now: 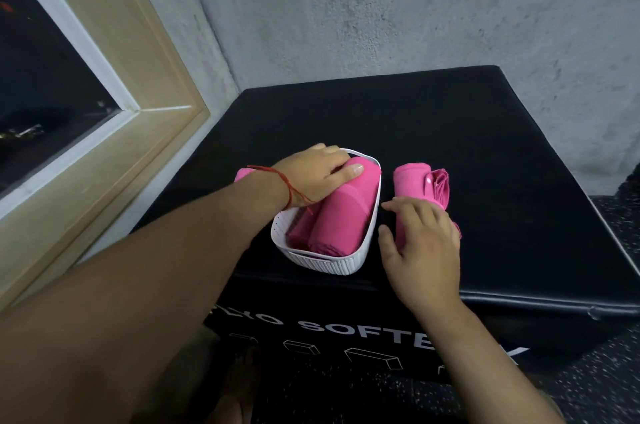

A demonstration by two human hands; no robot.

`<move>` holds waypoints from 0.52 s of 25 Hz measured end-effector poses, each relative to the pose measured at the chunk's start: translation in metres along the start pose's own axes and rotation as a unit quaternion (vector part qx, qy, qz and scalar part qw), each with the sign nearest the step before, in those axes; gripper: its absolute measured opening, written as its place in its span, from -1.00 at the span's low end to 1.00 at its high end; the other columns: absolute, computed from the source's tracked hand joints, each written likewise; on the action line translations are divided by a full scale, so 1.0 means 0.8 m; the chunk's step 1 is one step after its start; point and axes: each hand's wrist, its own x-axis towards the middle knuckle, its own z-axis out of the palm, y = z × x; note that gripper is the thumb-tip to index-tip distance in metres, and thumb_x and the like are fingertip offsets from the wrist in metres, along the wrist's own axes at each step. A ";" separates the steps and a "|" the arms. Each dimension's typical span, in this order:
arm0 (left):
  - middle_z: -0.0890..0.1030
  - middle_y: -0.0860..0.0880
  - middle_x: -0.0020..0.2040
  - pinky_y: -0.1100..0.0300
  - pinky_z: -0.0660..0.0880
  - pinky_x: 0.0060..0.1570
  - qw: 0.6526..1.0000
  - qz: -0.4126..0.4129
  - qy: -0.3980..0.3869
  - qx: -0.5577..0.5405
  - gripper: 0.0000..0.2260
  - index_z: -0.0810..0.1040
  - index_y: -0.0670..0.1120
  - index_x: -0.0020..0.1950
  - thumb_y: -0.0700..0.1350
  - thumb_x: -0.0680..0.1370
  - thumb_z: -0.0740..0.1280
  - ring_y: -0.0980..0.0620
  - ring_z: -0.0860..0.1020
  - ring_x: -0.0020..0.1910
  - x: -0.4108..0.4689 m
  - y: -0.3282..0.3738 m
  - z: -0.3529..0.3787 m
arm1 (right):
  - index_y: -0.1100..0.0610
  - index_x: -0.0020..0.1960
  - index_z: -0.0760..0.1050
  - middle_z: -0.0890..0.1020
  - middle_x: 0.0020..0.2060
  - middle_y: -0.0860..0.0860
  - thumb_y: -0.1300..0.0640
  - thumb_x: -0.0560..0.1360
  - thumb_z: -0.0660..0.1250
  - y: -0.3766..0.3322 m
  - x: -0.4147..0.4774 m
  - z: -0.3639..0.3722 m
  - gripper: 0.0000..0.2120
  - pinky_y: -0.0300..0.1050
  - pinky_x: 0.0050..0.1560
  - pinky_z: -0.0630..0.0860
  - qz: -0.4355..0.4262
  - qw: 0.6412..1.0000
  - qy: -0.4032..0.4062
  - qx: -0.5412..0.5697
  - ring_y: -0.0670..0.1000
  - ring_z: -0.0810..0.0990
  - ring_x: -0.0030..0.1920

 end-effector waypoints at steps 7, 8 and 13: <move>0.49 0.09 -0.01 -0.07 0.44 0.21 0.998 -0.001 0.049 0.031 -0.54 0.46 0.08 0.02 0.38 0.64 -0.04 0.00 0.42 0.07 0.006 -0.010 0.026 | -0.10 0.29 0.57 0.56 0.22 -0.19 0.06 0.55 0.44 0.003 0.000 0.000 -0.68 0.02 0.36 0.28 0.001 1.000 0.004 -0.001 0.00 0.46 0.32; 0.49 0.05 0.02 -0.06 0.43 0.21 0.996 -0.010 0.051 0.069 -0.50 0.49 0.07 0.07 0.40 0.63 -0.05 -0.02 0.41 0.07 0.007 -0.009 0.029 | -0.10 0.29 0.57 0.56 0.22 -0.19 0.06 0.55 0.44 0.003 0.000 0.000 -0.68 0.03 0.36 0.28 0.002 1.000 0.004 -0.002 0.00 0.45 0.32; 0.51 0.01 0.07 -0.07 0.48 0.14 0.985 0.037 0.147 0.081 -0.76 0.51 0.02 0.20 0.13 0.67 0.19 -0.04 0.45 0.09 0.008 -0.002 0.025 | -0.10 0.29 0.58 0.55 0.23 -0.19 0.07 0.55 0.45 0.005 0.001 0.000 -0.68 0.07 0.36 0.31 0.004 1.000 0.003 -0.001 -0.01 0.44 0.32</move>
